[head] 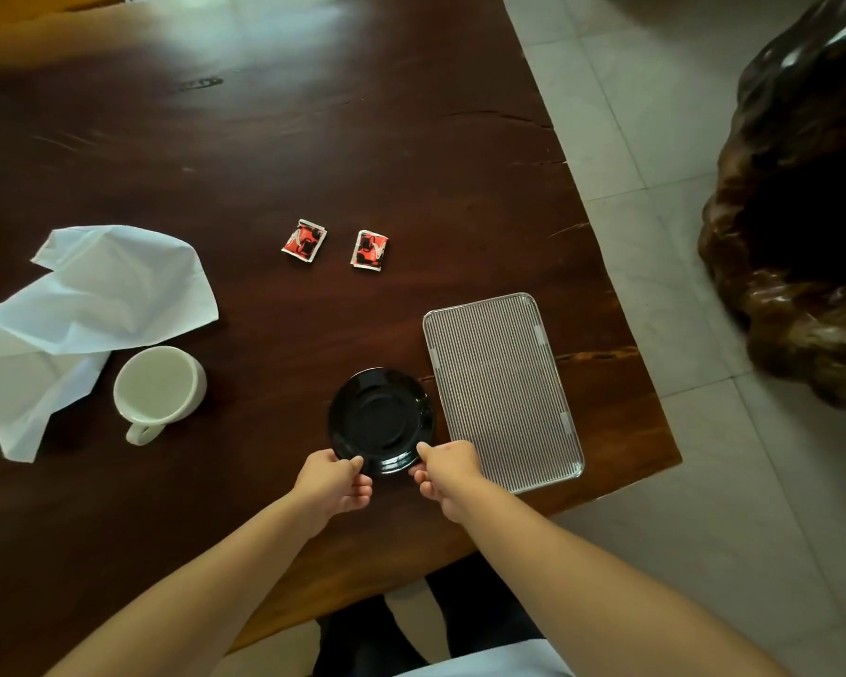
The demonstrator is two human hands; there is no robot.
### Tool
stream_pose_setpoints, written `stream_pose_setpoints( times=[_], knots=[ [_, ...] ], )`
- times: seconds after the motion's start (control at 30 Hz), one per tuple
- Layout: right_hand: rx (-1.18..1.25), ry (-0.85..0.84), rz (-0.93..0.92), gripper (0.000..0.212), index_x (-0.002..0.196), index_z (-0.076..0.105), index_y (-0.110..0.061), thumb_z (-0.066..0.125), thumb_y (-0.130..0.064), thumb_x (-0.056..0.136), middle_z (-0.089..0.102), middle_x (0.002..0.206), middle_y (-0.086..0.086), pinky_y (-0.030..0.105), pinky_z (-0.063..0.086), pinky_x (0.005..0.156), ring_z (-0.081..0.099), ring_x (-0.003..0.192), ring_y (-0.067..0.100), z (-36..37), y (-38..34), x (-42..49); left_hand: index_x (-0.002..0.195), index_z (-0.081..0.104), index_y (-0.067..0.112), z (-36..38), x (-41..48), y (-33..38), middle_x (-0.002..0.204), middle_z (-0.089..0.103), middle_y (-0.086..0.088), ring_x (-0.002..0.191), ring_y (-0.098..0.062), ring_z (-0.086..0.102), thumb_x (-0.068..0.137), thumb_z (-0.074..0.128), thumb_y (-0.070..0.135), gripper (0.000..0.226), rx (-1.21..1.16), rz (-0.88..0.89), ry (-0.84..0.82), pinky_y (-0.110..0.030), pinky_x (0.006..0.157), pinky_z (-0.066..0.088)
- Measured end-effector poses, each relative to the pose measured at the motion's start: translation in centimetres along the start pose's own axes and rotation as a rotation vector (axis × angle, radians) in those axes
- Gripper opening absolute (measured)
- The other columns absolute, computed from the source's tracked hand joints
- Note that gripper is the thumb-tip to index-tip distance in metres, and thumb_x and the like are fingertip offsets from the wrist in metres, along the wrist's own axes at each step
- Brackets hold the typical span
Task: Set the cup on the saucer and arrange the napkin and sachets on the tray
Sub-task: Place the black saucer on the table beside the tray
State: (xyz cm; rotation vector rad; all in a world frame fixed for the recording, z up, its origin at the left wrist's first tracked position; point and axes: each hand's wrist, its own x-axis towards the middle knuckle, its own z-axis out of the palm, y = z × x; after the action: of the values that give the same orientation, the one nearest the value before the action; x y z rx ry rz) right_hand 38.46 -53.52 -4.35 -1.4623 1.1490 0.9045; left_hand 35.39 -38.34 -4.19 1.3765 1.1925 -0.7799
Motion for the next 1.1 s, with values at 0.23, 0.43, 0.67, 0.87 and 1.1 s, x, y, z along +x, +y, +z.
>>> stream_pose_setpoints(
  times=[0.23, 0.43, 0.67, 0.87, 1.1],
  knots=[
    [-0.002, 0.108, -0.035, 0.017, 0.088, 0.065, -0.001, 0.063, -0.015, 0.097, 0.070, 0.070, 0.013, 0.025, 0.051, 0.049, 0.064, 0.054, 0.019, 0.2, 0.5, 0.5, 0.119, 0.055, 0.000, 0.7, 0.6, -0.5, 0.075, 0.060, -0.017, 0.061, -0.023, 0.060, 0.102, 0.051, 0.006, 0.019, -0.003, 0.016, 0.022, -0.034, 0.056, 0.054],
    [-0.027, 0.158, -0.055, 0.019, 0.083, 0.064, -0.003, 0.064, -0.016, 0.097, 0.072, 0.068, 0.013, 0.028, 0.057, 0.054, 0.069, 0.057, 0.020, 0.2, 0.5, 0.5, 0.113, 0.057, 0.001, 0.9, 0.9, -0.8, 0.074, 0.061, -0.017, 0.061, -0.024, 0.061, 0.102, 0.052, 0.007, 0.013, 0.007, 0.022, 0.025, -0.035, 0.057, 0.055],
    [-0.066, 0.148, -0.049, 0.022, 0.079, 0.060, -0.004, 0.062, -0.014, 0.098, 0.071, 0.069, 0.014, 0.028, 0.054, 0.049, 0.072, 0.059, 0.022, 0.3, 0.3, 0.5, 0.108, 0.057, 0.004, 0.9, 1.2, -1.0, 0.076, 0.065, -0.018, 0.064, -0.026, 0.065, 0.101, 0.054, 0.010, 0.010, 0.039, 0.031, 0.034, -0.038, 0.064, 0.059],
    [-0.163, 0.086, -0.059, 0.016, 0.106, 0.060, 0.001, 0.059, -0.013, 0.099, 0.072, 0.087, 0.015, 0.026, 0.056, 0.044, 0.072, 0.058, 0.020, -0.2, -0.2, -0.4, 0.104, 0.053, 0.004, 0.2, 0.5, -0.4, 0.078, 0.068, -0.017, 0.057, -0.023, 0.063, 0.102, 0.054, 0.023, 0.019, 0.248, 0.069, 0.035, -0.035, 0.060, 0.059],
    [-0.502, 0.066, -0.309, 0.013, 0.097, 0.067, -0.006, 0.060, -0.017, 0.098, 0.073, 0.084, 0.012, 0.023, 0.053, 0.043, 0.067, 0.055, 0.017, -0.8, -2.5, -2.5, 0.108, 0.054, 0.015, -2.8, -2.6, 0.9, 0.092, 0.070, -0.008, 0.069, -0.017, 0.066, 0.101, 0.054, 0.034, 0.021, 0.617, 0.183, 0.083, -0.026, 0.056, 0.057]
  ],
)
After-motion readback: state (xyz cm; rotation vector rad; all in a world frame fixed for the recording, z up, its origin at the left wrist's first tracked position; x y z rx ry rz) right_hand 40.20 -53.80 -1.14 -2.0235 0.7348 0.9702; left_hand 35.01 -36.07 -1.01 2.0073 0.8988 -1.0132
